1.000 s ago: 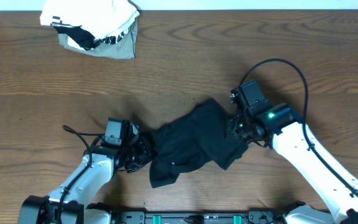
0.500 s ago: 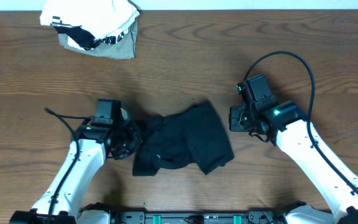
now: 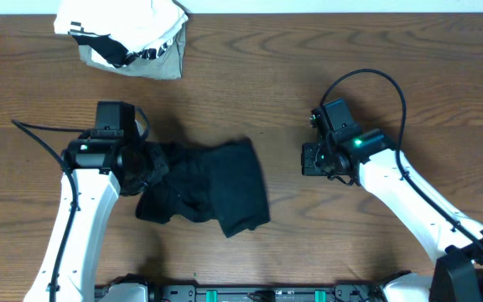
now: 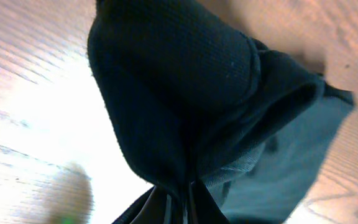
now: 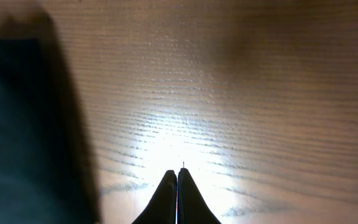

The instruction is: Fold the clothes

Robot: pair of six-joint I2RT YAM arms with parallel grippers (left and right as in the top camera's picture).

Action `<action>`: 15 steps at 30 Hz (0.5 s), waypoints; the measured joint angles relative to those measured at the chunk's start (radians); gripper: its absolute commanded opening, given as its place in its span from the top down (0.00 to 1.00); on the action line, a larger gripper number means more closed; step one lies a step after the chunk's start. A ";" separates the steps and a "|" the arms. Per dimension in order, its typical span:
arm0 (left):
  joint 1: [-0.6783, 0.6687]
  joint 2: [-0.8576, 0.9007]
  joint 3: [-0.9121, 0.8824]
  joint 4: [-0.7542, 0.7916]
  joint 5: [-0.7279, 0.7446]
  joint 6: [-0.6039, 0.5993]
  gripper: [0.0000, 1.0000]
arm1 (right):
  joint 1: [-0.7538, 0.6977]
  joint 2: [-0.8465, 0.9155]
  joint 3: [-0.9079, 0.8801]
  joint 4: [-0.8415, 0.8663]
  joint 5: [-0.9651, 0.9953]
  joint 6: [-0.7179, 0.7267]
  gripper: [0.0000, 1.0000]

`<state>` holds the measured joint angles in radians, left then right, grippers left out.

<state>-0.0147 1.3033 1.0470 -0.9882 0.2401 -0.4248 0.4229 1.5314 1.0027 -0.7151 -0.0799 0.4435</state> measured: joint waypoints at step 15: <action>-0.225 0.044 0.020 -0.007 -0.039 -0.027 0.94 | 0.037 0.005 0.000 0.051 -0.023 0.020 0.96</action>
<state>-0.2394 1.3472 1.0668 -0.9955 0.2016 -0.4522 0.4595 1.5368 1.0027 -0.6636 -0.1024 0.4633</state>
